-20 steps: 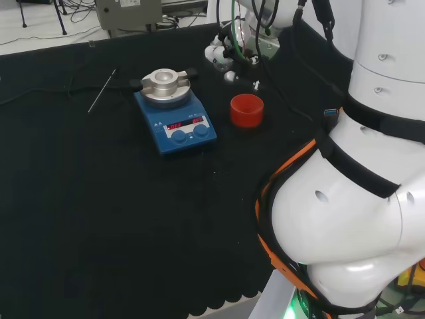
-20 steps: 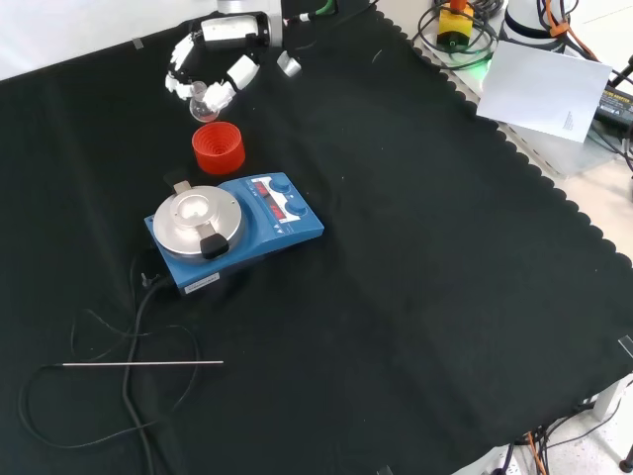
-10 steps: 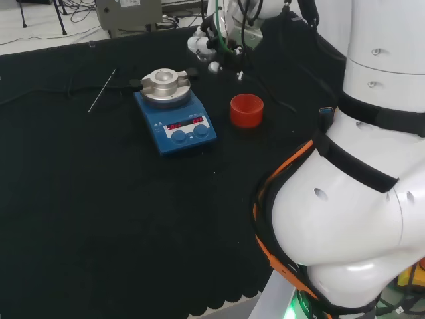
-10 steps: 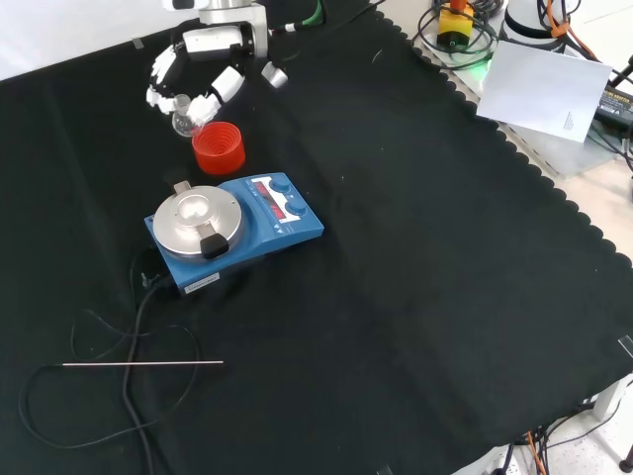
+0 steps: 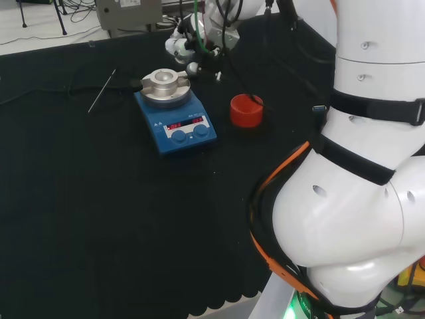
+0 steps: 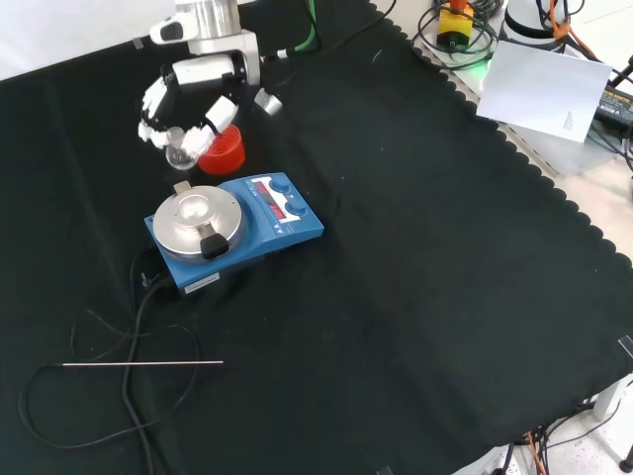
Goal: Place the round-bottom flask on the heater.
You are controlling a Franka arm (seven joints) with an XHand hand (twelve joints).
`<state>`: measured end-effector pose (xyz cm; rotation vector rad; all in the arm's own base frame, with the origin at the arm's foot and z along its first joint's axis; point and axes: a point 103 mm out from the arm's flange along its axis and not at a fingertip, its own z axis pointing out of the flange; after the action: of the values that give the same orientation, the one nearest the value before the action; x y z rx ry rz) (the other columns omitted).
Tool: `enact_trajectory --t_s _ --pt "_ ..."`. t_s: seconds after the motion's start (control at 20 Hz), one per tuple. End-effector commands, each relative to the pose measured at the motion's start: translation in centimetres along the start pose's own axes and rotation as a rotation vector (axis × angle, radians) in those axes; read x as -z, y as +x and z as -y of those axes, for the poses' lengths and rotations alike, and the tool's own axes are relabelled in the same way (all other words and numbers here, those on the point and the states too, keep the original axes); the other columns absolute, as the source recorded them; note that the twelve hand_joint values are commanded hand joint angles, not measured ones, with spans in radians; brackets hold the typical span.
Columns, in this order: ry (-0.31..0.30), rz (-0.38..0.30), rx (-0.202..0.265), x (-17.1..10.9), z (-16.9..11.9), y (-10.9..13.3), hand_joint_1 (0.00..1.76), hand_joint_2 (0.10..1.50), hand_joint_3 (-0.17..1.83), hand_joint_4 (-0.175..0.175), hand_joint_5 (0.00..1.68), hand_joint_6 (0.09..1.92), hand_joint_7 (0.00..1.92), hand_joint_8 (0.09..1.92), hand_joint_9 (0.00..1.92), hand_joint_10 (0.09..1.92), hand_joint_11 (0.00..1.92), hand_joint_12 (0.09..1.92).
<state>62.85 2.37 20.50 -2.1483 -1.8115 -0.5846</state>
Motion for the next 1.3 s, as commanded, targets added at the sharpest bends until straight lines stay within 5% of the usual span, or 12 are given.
enact_trajectory --t_s 0.05,0.65,1.3 --pt "0.027 -0.037 0.021 -1.8 -0.4 1.9 1.1 1.02 0.0 0.14 1.18 0.71 0.7 0.53 0.87 0.45 0.57 1.19" --pt "0.068 -0.176 0.032 -4.6 -1.1 1.5 1.1 1.02 0.01 0.141 1.18 0.71 0.7 0.52 0.87 0.45 0.57 1.19" --pt "0.075 -0.164 0.032 -5.5 -1.2 0.5 1.09 1.01 0.01 0.168 1.2 0.69 0.7 0.52 0.87 0.44 0.55 1.19"
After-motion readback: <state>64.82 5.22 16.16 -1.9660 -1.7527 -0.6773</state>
